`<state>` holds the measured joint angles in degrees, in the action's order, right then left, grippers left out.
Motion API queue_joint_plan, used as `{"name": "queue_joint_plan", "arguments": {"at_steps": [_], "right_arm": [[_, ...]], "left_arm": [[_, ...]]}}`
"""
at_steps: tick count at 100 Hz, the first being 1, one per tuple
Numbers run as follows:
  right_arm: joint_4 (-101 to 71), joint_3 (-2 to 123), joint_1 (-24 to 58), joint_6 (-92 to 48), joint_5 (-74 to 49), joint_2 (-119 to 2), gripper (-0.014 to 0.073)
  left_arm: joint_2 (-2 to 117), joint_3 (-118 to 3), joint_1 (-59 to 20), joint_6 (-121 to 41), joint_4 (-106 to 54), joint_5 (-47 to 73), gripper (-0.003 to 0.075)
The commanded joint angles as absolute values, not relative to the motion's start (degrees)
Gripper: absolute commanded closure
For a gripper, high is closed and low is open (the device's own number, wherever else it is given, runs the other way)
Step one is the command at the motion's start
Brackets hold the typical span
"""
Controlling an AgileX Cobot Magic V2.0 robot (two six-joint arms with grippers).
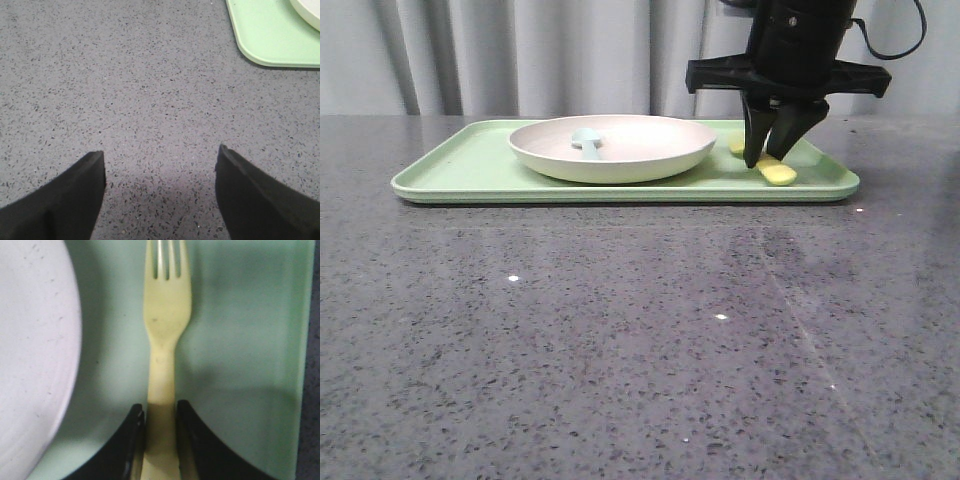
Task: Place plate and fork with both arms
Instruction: 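Lower the fork onto the tray beside the plate and release, then raise the right gripper away from the tray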
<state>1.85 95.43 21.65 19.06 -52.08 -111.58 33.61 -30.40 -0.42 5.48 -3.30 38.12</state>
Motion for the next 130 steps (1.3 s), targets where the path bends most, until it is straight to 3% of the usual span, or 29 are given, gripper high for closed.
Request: {"name": "queue_joint_plan", "arguments": {"at_steps": [1, 23, 42, 65, 87, 130], "right_arm": [[2.3, 96.3, 21.3, 19.1, -50.3, -108.6, 0.0599], [2.3, 96.3, 21.3, 19.1, -50.7, -108.6, 0.0567], [2.3, 96.3, 21.3, 19.1, -50.8, -108.7, 0.0414], [2.3, 96.3, 21.3, 19.1, -50.9, -108.7, 0.033], [2.4, 96.3, 21.3, 19.1, -50.9, -108.5, 0.0196], [8.7, 96.3, 21.3, 19.1, -53.2, -98.3, 0.0188]], "left_arm": [[33.6, -32.0, -0.3, 5.9, -3.5, 34.3, 0.0258], [33.6, -32.0, -0.3, 5.9, -3.5, 34.3, 0.0258], [33.6, -32.0, -0.3, 5.9, -3.5, 34.3, 0.0258], [33.6, -32.0, -0.3, 5.9, -3.5, 34.3, 0.0258], [33.6, -32.0, -0.3, 5.9, -3.5, 34.3, 0.0258], [33.6, -32.0, -0.3, 5.9, -3.5, 34.3, 0.0258]]}}
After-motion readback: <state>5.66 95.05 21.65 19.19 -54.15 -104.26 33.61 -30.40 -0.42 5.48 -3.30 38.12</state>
